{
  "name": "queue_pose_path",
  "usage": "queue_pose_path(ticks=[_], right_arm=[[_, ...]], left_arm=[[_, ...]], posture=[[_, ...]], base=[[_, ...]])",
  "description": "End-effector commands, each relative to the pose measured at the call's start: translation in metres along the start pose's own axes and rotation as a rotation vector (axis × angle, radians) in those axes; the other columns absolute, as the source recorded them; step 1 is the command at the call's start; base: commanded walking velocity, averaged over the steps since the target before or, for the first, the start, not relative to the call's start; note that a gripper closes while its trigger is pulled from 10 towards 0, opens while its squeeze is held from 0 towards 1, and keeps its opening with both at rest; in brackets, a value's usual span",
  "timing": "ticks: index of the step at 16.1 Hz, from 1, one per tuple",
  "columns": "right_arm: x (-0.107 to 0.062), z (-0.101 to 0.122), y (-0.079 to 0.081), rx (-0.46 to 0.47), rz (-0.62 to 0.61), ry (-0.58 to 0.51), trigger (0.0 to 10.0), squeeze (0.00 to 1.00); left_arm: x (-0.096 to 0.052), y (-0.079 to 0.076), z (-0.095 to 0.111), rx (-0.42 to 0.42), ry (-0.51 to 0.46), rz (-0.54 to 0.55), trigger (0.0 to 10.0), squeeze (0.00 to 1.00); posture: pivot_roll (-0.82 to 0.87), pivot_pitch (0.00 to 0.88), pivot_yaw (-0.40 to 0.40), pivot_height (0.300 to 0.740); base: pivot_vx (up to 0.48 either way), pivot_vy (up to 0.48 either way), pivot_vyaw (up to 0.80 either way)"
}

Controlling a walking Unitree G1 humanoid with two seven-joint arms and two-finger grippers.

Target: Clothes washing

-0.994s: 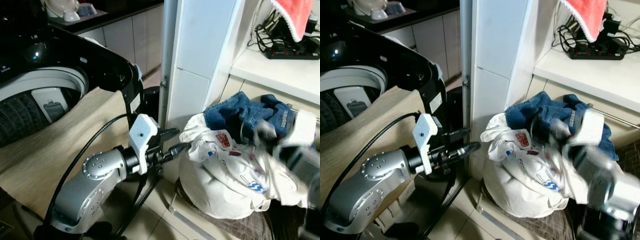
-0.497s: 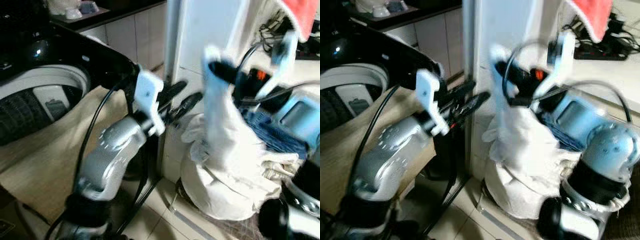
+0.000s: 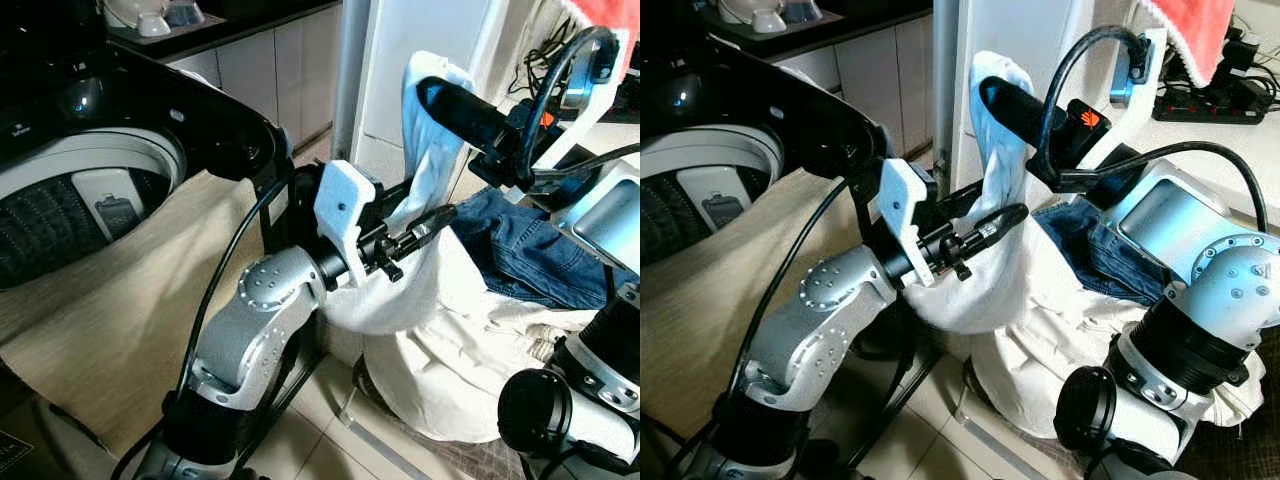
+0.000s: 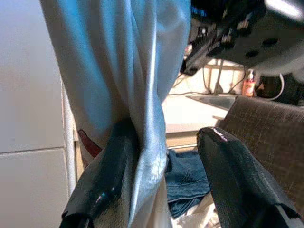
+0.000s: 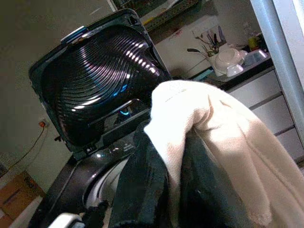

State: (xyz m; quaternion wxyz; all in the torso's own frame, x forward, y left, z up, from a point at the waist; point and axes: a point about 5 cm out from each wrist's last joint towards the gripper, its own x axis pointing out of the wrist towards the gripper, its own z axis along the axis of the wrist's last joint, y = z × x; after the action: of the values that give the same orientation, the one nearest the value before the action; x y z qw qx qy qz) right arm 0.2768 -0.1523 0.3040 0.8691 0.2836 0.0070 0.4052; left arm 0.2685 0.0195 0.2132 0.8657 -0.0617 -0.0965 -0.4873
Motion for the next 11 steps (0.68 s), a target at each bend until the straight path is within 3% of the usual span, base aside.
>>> queue_pose_path(ticks=[1, 3, 4, 5, 11], right_arm=[[0.002, 0.006, 0.009, -0.017, 0.044, -0.009, 0.0, 0.00], [0.002, 0.006, 0.010, -0.012, 0.050, -0.008, 0.0, 0.00], [0.002, 0.006, 0.011, -0.011, 0.051, -0.007, 0.0, 0.00], [0.002, 0.006, 0.012, -0.010, 0.051, -0.007, 0.0, 0.00], [0.001, 0.003, 0.012, -0.004, 0.041, 0.000, 0.0, 0.00]], left_arm=[[0.002, 0.000, -0.004, 0.003, 0.014, 0.009, 10.0, 0.00], [0.003, 0.008, -0.009, 0.038, 0.053, 0.078, 10.0, 0.00], [0.003, 0.012, -0.010, 0.049, 0.060, 0.108, 5.7, 0.00], [0.004, 0.019, -0.009, 0.060, 0.055, 0.165, 0.0, 0.00], [0.003, 0.024, -0.005, 0.047, 0.019, 0.198, 0.0, 0.00]], posture=[[-0.10, 0.000, -0.030, 0.740], [-0.10, 0.000, -0.029, 0.740], [-0.10, 0.000, -0.029, 0.740], [-0.10, 0.000, -0.028, 0.740], [-0.10, 0.000, -0.028, 0.740]], base=[[0.000, 0.000, 0.00], [0.000, 0.000, 0.00], [0.000, 0.000, 0.00], [0.000, 0.000, 0.00], [0.000, 0.000, 0.00]])
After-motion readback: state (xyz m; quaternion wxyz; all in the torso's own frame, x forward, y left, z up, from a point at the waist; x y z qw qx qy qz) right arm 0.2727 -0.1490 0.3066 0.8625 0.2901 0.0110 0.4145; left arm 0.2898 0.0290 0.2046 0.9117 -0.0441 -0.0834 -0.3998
